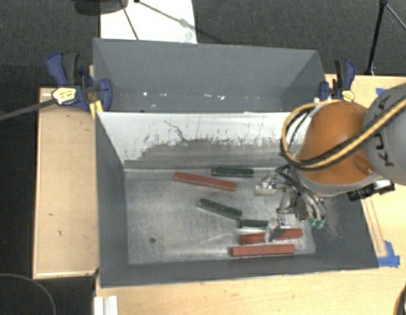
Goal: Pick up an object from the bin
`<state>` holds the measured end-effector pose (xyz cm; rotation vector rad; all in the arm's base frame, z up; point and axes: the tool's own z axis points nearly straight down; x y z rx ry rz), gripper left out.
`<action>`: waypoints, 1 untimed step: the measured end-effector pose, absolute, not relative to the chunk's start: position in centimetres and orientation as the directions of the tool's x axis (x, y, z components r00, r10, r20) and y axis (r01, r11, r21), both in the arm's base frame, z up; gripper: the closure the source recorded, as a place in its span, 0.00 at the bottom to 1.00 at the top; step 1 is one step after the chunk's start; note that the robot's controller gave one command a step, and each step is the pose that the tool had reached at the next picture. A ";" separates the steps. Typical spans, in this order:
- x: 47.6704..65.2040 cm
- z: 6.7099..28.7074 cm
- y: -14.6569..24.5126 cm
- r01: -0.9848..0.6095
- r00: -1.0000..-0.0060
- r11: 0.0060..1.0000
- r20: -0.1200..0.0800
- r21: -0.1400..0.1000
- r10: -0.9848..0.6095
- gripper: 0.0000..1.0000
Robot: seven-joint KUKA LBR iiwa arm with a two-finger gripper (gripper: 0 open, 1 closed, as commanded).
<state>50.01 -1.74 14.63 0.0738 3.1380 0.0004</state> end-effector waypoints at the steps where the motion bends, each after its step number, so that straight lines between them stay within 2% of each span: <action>1: 53.9 7.5 -2.0 0.032 -0.999 0.999 0.014 0.003 0.032 1.00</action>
Offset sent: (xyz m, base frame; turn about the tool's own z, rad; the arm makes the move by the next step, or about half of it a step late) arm 0.0000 0.0000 0.0000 0.0000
